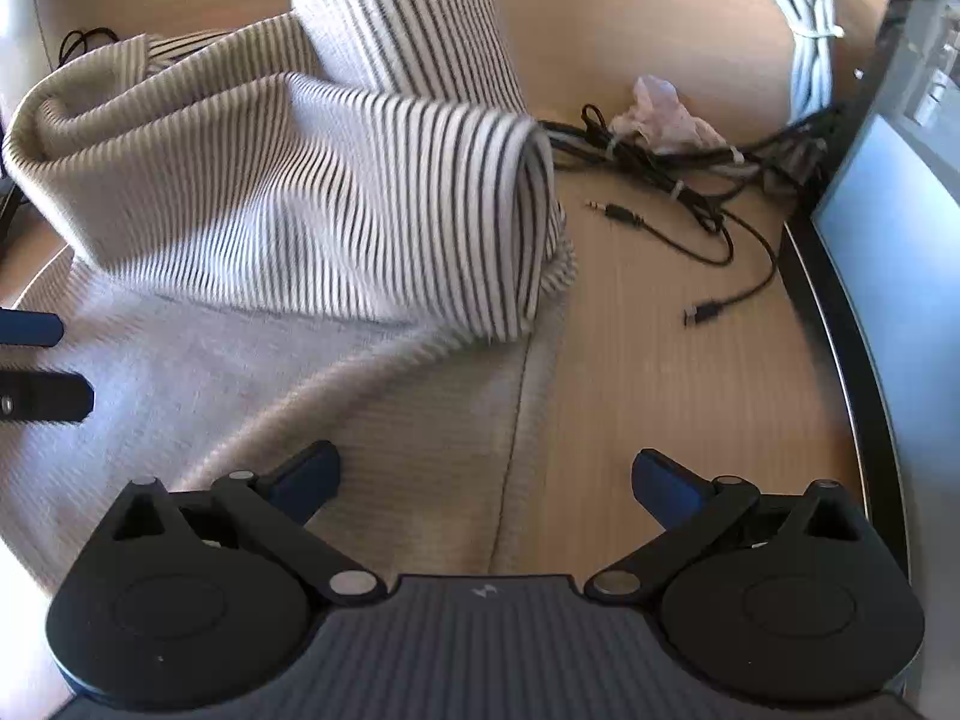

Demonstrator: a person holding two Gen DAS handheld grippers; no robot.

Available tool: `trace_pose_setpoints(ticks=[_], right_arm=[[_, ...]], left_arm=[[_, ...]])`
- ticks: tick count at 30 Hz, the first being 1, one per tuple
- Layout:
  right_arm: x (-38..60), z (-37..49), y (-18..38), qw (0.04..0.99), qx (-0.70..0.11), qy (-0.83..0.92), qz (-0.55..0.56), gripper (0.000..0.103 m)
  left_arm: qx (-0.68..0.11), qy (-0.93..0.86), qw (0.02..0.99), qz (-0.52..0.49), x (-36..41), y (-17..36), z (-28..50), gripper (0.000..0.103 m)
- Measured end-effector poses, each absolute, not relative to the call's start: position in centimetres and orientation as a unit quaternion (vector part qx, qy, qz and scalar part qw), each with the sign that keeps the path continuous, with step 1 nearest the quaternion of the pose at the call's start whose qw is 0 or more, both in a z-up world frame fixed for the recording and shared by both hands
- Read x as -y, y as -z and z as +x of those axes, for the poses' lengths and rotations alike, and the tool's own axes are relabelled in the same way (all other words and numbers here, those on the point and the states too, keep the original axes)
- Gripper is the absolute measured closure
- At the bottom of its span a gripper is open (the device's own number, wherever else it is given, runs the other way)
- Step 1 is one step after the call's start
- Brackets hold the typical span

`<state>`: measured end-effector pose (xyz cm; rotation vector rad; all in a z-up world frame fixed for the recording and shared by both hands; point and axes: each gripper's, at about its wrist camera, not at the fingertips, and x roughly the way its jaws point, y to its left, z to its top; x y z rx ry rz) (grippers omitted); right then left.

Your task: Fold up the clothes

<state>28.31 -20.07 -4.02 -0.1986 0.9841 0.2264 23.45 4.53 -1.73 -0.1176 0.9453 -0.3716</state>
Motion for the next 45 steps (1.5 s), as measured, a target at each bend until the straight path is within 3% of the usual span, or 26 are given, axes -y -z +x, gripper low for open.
trace_pose_setpoints(ticks=[7,14,21,25,29,33,42,45], right_arm=[[20.2,20.6,3.6,0.86,-0.483,-0.12,-0.115,0.0],[19.2,9.4,2.0,0.79,-0.544,-0.197,-0.203,0.0],[16.7,10.3,0.0,0.839,-0.471,-0.15,-0.228,0.0],[14.9,16.2,-1.8,0.886,-0.373,-0.06,-0.268,0.0],[15.1,19.9,-7.7,0.944,-0.29,-0.024,-0.157,0.0],[14.4,20.5,-5.0,0.917,-0.33,-0.057,-0.215,0.0],[12.9,15.0,1.1,0.892,-0.383,-0.091,-0.223,0.0],[12.8,14.2,1.8,0.893,-0.354,-0.102,-0.259,0.0]], left_arm=[[-0.508,0.257,0.821,-0.047,-5.6,1.1,15.6,0.0],[-0.559,0.342,0.754,-0.046,-7.6,0.3,7.9,0.0],[-0.416,0.233,0.872,0.115,-4.5,-1.4,10.1,0.0],[-0.367,0.127,0.914,0.117,-4.2,-2.7,13.3,0.0],[-0.355,0.092,0.925,0.099,-5.7,-3.8,14.1,0.0],[-0.351,0.077,0.93,0.082,-7.4,-4.7,14.4,0.0],[-0.321,0.033,0.924,0.206,-1.6,-1.0,16.0,0.0],[-0.312,-0.043,0.932,0.182,-3.3,-1.5,18.3,0.0]])
